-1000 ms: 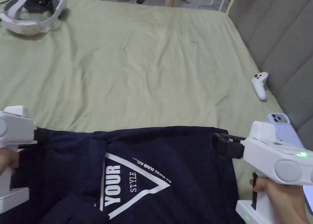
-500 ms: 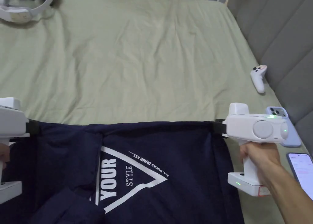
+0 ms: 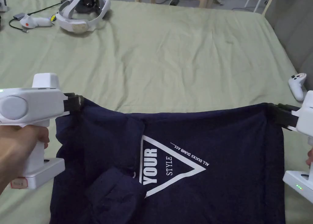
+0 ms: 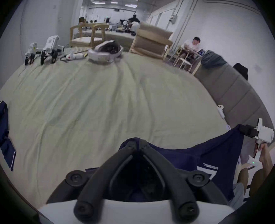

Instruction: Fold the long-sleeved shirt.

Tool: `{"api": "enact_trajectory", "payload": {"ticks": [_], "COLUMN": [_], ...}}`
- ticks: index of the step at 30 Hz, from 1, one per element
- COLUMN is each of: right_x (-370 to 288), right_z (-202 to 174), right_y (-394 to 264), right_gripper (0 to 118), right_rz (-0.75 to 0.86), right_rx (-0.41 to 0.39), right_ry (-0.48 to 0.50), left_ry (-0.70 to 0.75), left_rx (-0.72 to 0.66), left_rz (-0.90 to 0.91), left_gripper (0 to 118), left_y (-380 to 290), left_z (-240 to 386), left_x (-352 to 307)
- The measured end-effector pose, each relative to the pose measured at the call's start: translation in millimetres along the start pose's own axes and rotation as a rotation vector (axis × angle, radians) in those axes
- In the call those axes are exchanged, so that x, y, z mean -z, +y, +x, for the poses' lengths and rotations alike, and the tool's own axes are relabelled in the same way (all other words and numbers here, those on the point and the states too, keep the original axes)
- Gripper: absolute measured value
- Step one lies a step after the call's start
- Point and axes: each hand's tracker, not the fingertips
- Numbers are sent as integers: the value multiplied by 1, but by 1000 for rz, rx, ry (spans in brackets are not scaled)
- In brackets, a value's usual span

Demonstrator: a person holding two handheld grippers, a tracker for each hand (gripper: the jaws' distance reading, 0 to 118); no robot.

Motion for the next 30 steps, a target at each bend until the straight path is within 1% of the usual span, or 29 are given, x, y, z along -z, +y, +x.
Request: {"api": "enact_trajectory", "payload": {"ticks": [3, 5, 6, 10, 13, 15, 17, 19, 21, 23, 24, 26, 28, 29, 30], "right_x": [-40, -63, -74, -110, -132, -145, -155, -163, -165, -160, -155, -143, -128, -120, -113], "right_z": [-1, -4, -5, -9, -9, -8, -4, -3, -3, -5, -6, -7, -8, -11, -16], "right_y": [-6, -12, -18, -45, -71, -91, -112, -133, -150, -165, -172, -185, -192, -193, -196], "right_gripper": [8, 8, 8, 8, 8, 8, 8, 8, 8, 8, 9, 8, 9, 9, 9], "right_rz": [45, 54, 69, 64, 31, -21, -62, -100, -177, -261, -299, -366, -438, -465, -497], "right_rx": [-9, -18, -29, -58, -79, -67, -29, -23, -15, -11, -29, -41, -51, -75, -136], "right_ry": [20, 31, 22, 16, 2, -11, 1, -1, -9, -23, -37, -59, -82, -104, -124], "left_ry": [-33, -42, -66, -92, -110, -123, -127, -121, -105, -89, -91, -16, 17, -2, -3], "left_rx": [42, 36, 43, 50, 66, 101, 93, 102, 132, 127, 121, 163, 179, 167, 167], "left_rz": [39, 63, 85, 117, 113, 88, 53, 15, -50, -106, -159, -220, -354, -396, -359], "left_gripper": [4, 4, 4, 4, 4, 4, 4, 4, 4, 4, 4, 4, 4, 4, 4], "left_y": [-14, -23, -28, -54, -77, -94, -111, -128, -146, -163, -172, -192, -205, -211, -217], "left_z": [6, 8, 9, 14, 17, 18, 16, 16, 17, 20, 20, 21, 19, 16, 17], "left_x": [-35, -59, -72, -114, -138, -152, -165, -173, -179, -179, -174, -161, -141, -133, -128]}}
